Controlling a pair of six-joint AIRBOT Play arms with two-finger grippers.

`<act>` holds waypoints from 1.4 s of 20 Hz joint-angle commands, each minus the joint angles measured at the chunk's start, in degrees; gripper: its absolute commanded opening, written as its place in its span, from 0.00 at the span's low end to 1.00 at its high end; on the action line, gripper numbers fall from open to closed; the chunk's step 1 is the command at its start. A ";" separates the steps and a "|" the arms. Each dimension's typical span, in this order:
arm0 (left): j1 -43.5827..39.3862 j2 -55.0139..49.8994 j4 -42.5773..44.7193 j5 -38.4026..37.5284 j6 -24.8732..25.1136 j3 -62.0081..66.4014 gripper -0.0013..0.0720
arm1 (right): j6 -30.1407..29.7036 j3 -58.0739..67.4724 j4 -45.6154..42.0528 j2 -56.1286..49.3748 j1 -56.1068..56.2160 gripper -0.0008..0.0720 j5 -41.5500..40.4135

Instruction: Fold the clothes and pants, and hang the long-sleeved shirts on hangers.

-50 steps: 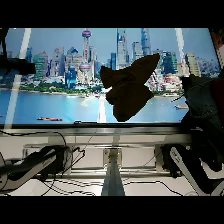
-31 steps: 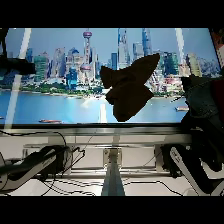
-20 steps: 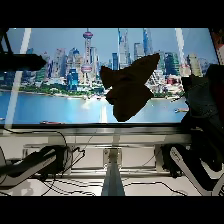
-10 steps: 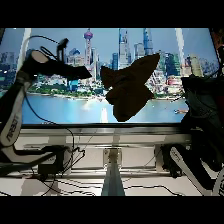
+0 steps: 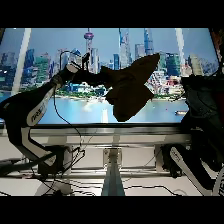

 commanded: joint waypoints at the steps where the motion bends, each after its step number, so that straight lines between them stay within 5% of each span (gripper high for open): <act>1: -3.17 -1.53 -3.50 8.61 -0.04 0.00 0.53 | -0.11 -0.11 -0.28 -0.07 0.04 0.03 -1.09; 3: -3.13 -1.49 -6.38 10.62 -0.02 0.83 0.05 | -0.15 -0.11 -1.20 -0.07 0.04 0.03 -1.18; 6: -1.09 1.14 -4.24 9.86 2.86 4.81 0.04 | -2.58 -0.37 -3.21 -0.07 0.04 0.03 -0.83; 11: -0.28 17.35 16.85 8.44 3.67 9.62 0.04 | -8.92 -6.67 -2.21 -2.32 0.04 0.03 -1.75; 15: -0.57 32.37 24.00 8.46 3.69 9.60 0.04 | -8.87 -15.19 12.74 -7.78 0.04 0.05 -5.84; 18: -0.52 39.95 27.10 8.41 3.67 9.60 0.04 | -8.96 -19.58 29.62 -11.80 0.22 0.52 -9.46; 21: -0.52 43.85 27.69 8.39 3.65 9.60 0.04 | -9.05 -20.02 37.64 -16.06 4.39 0.59 -15.10; 23: -0.52 44.30 27.69 8.24 3.65 9.57 0.04 | -9.05 -20.02 42.69 -19.41 9.97 0.88 -20.04; 28: -0.59 43.76 27.67 7.32 3.43 9.46 0.04 | -4.52 -12.59 44.98 -31.89 21.66 0.88 -32.41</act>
